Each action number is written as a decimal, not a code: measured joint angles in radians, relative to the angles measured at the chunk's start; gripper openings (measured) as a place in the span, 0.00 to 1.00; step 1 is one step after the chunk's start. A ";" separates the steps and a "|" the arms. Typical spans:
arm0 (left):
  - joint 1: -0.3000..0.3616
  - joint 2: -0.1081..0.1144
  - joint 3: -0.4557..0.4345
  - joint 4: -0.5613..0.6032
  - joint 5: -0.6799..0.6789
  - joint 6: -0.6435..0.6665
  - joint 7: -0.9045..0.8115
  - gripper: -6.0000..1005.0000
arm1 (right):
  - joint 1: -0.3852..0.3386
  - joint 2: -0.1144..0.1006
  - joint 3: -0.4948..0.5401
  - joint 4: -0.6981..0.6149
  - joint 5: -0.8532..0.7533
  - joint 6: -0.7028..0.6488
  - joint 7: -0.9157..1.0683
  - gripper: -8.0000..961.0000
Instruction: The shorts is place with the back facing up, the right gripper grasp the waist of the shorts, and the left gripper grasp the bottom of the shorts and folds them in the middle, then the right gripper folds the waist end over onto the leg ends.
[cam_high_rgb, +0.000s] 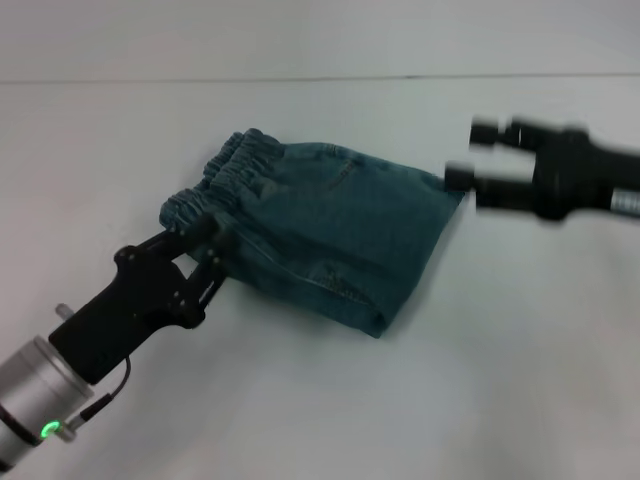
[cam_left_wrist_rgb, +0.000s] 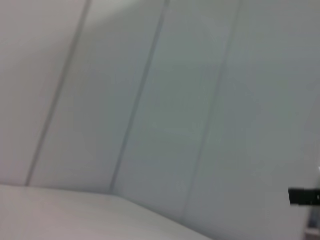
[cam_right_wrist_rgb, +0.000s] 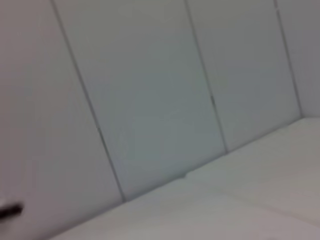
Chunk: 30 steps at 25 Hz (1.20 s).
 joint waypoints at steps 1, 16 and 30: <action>-0.003 -0.001 0.025 0.033 0.008 0.000 -0.036 0.18 | -0.017 -0.001 -0.017 0.007 -0.010 0.002 -0.009 0.90; -0.003 0.000 0.156 0.179 0.020 -0.014 -0.227 0.67 | -0.063 -0.002 -0.033 0.100 -0.054 0.032 -0.073 0.91; -0.002 0.001 0.162 0.191 0.019 -0.015 -0.256 0.91 | -0.051 -0.002 -0.031 0.106 -0.050 0.042 -0.074 0.91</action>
